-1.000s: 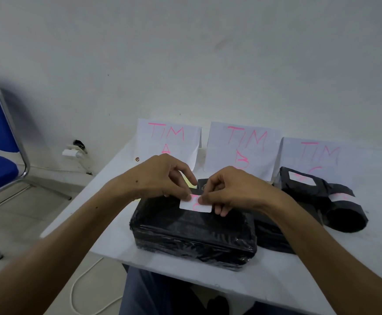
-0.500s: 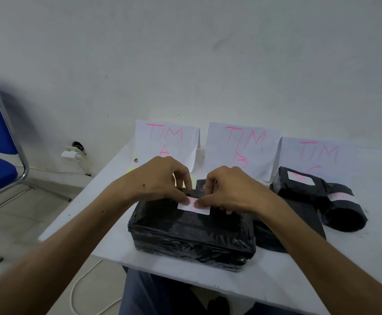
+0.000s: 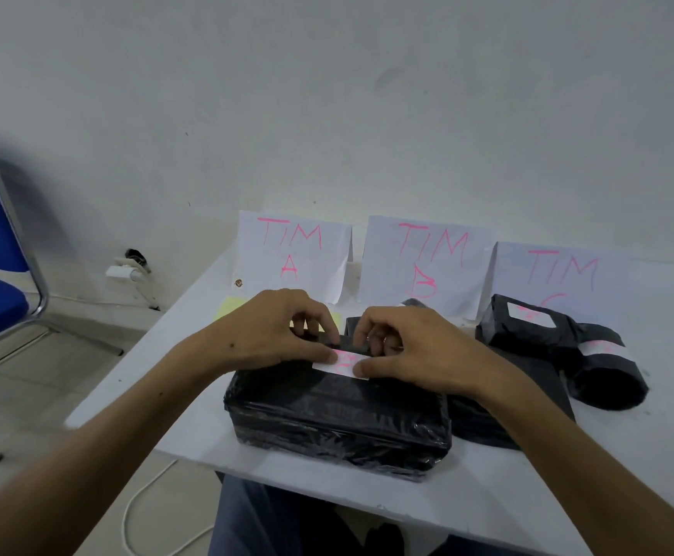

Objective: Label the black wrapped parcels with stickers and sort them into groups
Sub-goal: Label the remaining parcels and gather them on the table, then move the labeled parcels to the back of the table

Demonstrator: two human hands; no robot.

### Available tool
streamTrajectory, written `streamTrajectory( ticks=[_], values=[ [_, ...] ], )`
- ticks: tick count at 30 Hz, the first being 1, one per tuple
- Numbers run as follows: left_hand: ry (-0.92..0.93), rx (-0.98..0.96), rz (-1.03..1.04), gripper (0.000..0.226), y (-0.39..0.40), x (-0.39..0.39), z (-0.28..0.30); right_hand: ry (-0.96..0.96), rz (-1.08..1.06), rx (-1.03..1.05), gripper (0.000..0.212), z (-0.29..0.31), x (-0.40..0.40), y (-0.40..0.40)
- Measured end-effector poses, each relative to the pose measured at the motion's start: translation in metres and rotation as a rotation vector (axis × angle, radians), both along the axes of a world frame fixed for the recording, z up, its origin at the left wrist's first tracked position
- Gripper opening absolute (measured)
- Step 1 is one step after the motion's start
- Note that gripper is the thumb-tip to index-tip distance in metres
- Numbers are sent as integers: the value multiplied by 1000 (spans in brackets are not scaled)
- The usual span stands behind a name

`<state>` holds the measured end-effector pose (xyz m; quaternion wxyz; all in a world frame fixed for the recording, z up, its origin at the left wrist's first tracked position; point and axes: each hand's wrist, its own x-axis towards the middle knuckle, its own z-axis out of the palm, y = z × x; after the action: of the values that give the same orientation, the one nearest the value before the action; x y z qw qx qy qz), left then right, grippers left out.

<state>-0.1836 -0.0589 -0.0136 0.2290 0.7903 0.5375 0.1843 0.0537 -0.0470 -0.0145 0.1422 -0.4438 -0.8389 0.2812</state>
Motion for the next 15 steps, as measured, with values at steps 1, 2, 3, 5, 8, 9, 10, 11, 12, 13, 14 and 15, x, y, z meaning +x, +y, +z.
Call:
streamTrajectory(
  ticks=[1, 2, 3, 5, 8, 9, 10, 11, 12, 13, 14, 15],
  values=[
    [14, 25, 10, 16, -2, 0, -2, 6, 7, 13, 23, -2, 0, -1],
    [24, 47, 17, 19, -2, -1, -3, 15, 11, 24, 24, -3, 0, -1],
    [18, 55, 16, 21, -2, -3, -5, 25, 20, 29, 23, -4, 0, -1],
    [-46, 18, -6, 21, -2, -7, -8, 31, 45, 39, 22, -5, 1, -1],
    [-150, -119, -34, 24, -5, -15, -11, 32, 55, 46, 23, -5, 5, -5],
    [-173, -156, -40, 27, -5, -17, -13, 44, 51, 49, 22, -5, 7, -6],
    [-190, -178, -45, 30, -5, -20, -14, 64, 45, 50, 22, -6, 9, -7],
    [-201, -190, -48, 33, -5, -22, -16, 82, 41, 54, 21, -7, 10, -7],
    [-205, -195, -51, 34, -5, -24, -17, 89, 41, 65, 21, -8, 12, -7],
    [-202, -197, -56, 35, -6, -25, -18, 79, 46, 84, 22, -9, 14, -6],
    [-189, -191, -64, 35, -7, -25, -19, 52, 58, 113, 24, -11, 15, -7],
    [-163, -173, -73, 36, -8, -25, -21, 14, 73, 150, 26, -14, 16, -7]
  ],
)
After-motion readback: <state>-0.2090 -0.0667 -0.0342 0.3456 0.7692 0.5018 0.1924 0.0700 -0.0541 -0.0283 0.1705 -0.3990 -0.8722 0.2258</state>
